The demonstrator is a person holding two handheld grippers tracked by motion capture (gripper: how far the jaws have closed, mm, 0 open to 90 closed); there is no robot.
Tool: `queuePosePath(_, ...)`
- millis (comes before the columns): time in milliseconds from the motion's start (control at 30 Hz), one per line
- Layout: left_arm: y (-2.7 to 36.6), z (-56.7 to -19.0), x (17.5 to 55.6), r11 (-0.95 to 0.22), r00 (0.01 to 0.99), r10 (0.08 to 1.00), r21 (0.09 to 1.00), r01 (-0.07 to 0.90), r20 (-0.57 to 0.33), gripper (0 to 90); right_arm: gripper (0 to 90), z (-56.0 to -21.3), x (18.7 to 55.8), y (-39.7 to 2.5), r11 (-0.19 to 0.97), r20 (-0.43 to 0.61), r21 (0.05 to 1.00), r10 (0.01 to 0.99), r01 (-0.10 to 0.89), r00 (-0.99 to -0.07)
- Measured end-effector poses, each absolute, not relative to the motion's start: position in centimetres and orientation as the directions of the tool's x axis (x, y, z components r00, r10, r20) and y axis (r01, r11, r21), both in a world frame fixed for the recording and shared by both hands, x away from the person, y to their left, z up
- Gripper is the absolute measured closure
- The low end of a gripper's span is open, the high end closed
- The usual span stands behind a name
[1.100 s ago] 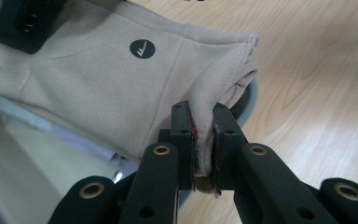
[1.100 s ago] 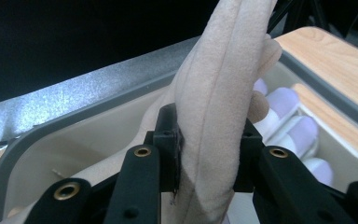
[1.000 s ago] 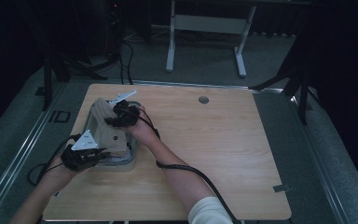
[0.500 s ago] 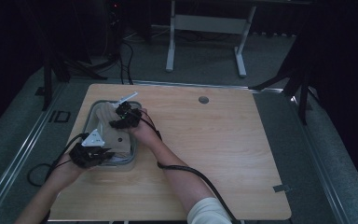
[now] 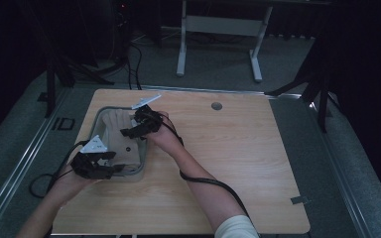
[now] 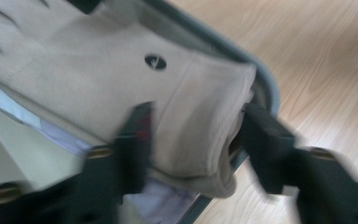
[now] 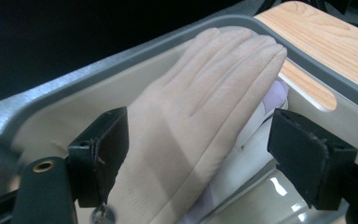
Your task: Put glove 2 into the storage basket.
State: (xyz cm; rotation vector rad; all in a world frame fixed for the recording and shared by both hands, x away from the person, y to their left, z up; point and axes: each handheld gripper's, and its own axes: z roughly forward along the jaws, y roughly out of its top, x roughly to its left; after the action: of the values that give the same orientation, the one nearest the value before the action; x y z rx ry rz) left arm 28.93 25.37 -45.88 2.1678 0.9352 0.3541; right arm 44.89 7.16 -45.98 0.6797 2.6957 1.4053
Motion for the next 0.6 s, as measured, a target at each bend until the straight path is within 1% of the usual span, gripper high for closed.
queuePosePath(33, 25.4, -45.6, 28.9, -0.446, 0.698, 0.714, 0.735, 0.511, -0.053, 35.5, 19.4, -45.8, 44.7, 6.8, 0.49, 0.182, 0.791, 0.383, 0.367, -0.905)
queuePosePath(67, 25.4, -45.4, 28.8, -0.429, 0.705, 0.705, 0.744, 0.512, -0.078, 25.9, 18.8, -45.6, 44.2, 6.3, 0.493, 0.167, 0.796, 0.379, 0.352, -0.91)
queuePosePath(100, 25.3, -45.2, 28.7, -0.42, 0.702, 0.707, 0.752, 0.508, -0.08, 25.9, 18.8, -45.6, 44.2, 6.3, 0.493, 0.167, 0.796, 0.379, 0.352, -0.91)
queuePosePath(133, 25.2, -45.1, 28.6, -0.403, 0.699, 0.711, 0.766, 0.501, -0.084, 25.1, 16.7, -45.5, 43.9, 6.0, 0.499, 0.16, 0.797, 0.37, 0.341, -0.915)
queuePosePath(200, 24.7, -44.8, 28.5, -0.399, 0.711, 0.697, 0.776, 0.489, -0.089, 15.0, 16.3, -45.4, 43.5, 5.4, 0.498, 0.152, 0.802, 0.365, 0.33, -0.919)
queuePosePath(333, 23.3, -44.3, 28.1, -0.366, 0.739, 0.661, 0.806, 0.465, -0.126, 14.6, 15.9, -45.1, 42.3, 3.9, 0.498, 0.122, 0.814, 0.357, 0.299, -0.926)
queuePosePath(600, 20.6, -44.3, 27.9, -0.372, 0.769, 0.627, 0.821, 0.433, -0.122, 14.6, 16.0, -45.2, 41.6, 0.9, 0.49, 0.104, 0.822, 0.37, 0.289, -0.923)
